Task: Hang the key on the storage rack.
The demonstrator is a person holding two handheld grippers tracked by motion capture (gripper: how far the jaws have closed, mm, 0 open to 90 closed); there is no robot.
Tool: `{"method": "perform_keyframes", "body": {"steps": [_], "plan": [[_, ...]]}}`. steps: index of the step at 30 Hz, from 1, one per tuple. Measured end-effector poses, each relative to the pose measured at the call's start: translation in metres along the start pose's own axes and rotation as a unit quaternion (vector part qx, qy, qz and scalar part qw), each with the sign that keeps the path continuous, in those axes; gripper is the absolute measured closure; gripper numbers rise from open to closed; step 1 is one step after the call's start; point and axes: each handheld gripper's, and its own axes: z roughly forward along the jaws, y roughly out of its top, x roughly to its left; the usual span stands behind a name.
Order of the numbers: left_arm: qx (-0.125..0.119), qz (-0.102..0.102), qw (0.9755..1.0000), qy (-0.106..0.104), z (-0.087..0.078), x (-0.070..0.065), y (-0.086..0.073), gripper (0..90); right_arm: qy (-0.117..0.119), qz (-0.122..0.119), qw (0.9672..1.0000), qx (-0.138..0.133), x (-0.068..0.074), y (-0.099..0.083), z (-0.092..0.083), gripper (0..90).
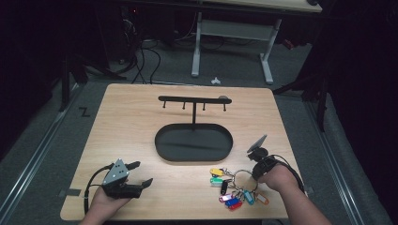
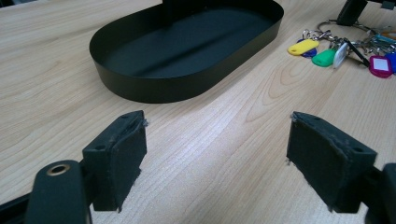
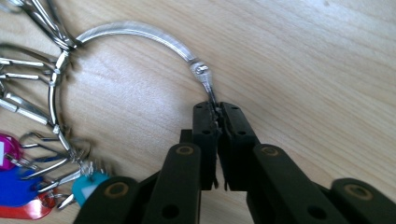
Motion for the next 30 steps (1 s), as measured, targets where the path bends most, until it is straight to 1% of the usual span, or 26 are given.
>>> {"method": "perform_keyframes", "body": {"steps": [3,6,8,9,10,13,14,16,19,27,30], "plan": [[0.001,0.0,1.0,0.0,0.0,0.0,0.0,20.7,-0.008,-0.014,0.9999,-0.001,0.002,0.0,0.0,86.4],[0.001,0.0,1.0,0.0,0.0,0.0,0.0,20.7,-0.016,-0.024,0.9995,-0.008,0.004,-0.001,0.0,86.8],[0.001,0.0,1.0,0.0,0.0,0.0,0.0,20.8,-0.023,-0.034,0.9991,-0.014,0.006,-0.002,0.0,86.8],[0.001,-0.001,1.0,0.001,0.0,0.001,0.0,20.8,-0.027,-0.035,0.9989,-0.014,0.007,-0.002,0.0,86.9],[0.0,-0.001,1.0,0.001,0.0,0.001,0.0,20.8,-0.03,-0.042,0.9986,-0.013,0.008,-0.002,0.0,86.9],[0.0,-0.002,1.0,0.001,0.0,0.001,0.0,21.0,-0.029,-0.043,0.9986,-0.015,0.007,-0.002,-0.004,86.9],[0.0,-0.002,1.0,0.002,0.0,0.001,0.0,21.0,-0.029,-0.05,0.9981,-0.019,0.006,-0.002,-0.008,86.9],[0.0,-0.002,1.0,0.001,0.0,0.001,0.0,21.0,-0.029,-0.047,0.9982,-0.026,0.005,-0.002,-0.014,86.9],[0.001,-0.001,1.0,0.001,0.0,0.001,0.0,21.0,-0.022,-0.044,0.9982,-0.035,0.005,-0.003,-0.025,87.0],[0.001,-0.001,1.0,0.001,0.0,0.001,0.0,21.0,-0.01,-0.057,0.9973,-0.047,0.009,-0.004,-0.047,87.0],[0.0,-0.001,1.0,0.001,0.0,0.001,0.0,21.1,-0.005,-0.057,0.9969,-0.054,0.01,-0.004,-0.057,87.0]]}}
